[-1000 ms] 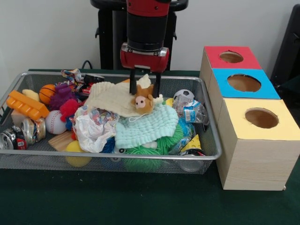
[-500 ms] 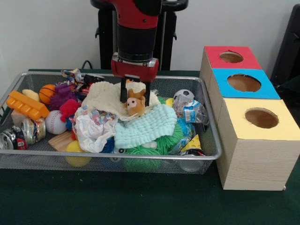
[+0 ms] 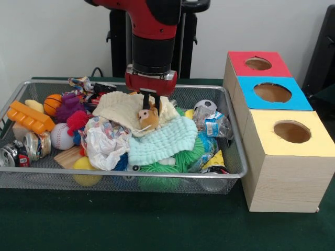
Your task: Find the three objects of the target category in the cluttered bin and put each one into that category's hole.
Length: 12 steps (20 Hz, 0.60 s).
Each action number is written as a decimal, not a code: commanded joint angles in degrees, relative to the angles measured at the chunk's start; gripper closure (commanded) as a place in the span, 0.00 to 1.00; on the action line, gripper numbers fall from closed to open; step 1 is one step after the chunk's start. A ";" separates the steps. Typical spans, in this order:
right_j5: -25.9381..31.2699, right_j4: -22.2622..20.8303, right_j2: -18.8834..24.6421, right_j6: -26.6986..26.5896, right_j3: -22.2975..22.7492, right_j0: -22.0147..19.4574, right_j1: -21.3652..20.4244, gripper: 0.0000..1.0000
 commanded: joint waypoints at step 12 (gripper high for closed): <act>17.09 3.23 -1.95 11.91 0.04 5.89 -12.98 1.00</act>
